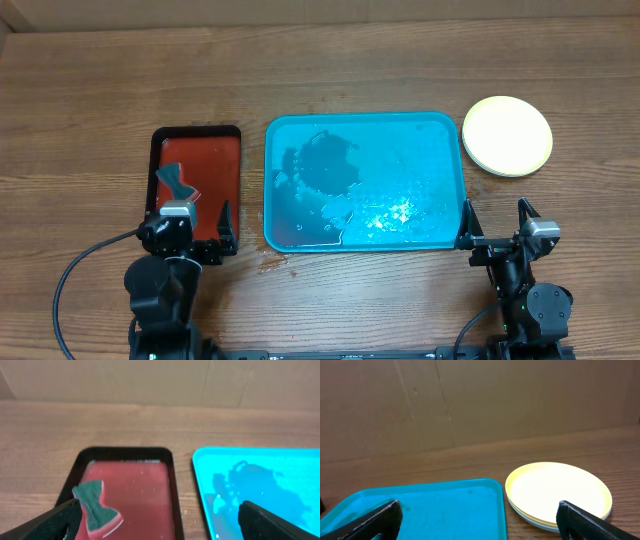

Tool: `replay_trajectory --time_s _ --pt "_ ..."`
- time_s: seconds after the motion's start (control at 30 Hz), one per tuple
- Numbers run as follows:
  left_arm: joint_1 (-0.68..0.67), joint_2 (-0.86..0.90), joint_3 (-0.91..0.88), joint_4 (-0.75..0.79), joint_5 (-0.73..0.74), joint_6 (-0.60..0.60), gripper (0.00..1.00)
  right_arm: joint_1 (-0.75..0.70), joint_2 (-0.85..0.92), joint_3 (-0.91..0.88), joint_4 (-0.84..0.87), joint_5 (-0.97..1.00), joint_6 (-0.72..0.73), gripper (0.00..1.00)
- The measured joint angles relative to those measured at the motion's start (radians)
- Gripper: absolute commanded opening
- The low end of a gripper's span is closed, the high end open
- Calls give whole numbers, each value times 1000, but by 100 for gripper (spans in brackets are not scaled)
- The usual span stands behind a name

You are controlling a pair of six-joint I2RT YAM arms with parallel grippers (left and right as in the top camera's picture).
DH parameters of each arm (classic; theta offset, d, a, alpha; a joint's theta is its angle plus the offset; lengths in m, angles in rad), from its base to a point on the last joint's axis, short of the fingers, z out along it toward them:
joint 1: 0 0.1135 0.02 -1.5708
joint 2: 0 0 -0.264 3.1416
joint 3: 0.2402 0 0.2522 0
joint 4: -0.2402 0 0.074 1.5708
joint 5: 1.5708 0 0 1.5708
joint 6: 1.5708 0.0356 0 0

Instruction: Clean dirty plates on tray and stack at the side

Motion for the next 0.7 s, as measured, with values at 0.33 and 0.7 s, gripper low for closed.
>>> replay_trajectory --time_s 0.33,0.7 --pt "-64 -235 -215 200 10 3 100 0 0 0 0 0 -1 100" --pt "-106 -349 -229 91 -26 4 100 0 0 0 0 0 0 100"
